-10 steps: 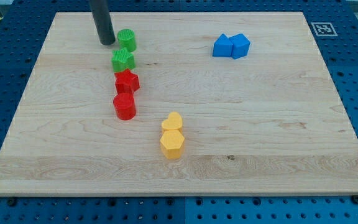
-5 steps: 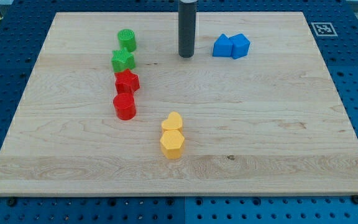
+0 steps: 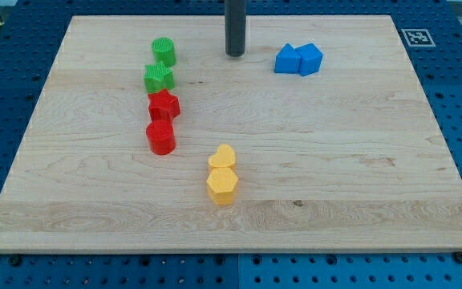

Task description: Place the blue triangle below the blue cube

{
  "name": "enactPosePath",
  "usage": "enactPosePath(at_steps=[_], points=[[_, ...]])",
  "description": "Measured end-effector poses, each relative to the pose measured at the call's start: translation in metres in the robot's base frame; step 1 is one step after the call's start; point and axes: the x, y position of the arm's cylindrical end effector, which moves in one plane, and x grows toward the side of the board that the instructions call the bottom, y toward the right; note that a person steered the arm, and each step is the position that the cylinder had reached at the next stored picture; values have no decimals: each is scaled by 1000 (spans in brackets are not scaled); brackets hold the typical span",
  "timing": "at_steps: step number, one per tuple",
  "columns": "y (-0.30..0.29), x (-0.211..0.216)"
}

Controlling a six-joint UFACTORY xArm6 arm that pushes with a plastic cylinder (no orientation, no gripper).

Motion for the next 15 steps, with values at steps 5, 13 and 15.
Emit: enactPosePath(at_steps=[5,13,15], points=[[96,47],[84,125],[103,147]])
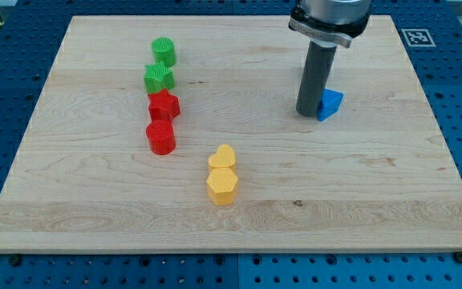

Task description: Place the blue triangle below the blue cube

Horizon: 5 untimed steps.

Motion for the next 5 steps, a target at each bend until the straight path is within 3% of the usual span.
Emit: enactPosePath(at_steps=[1,5], points=[[0,18],[31,19]])
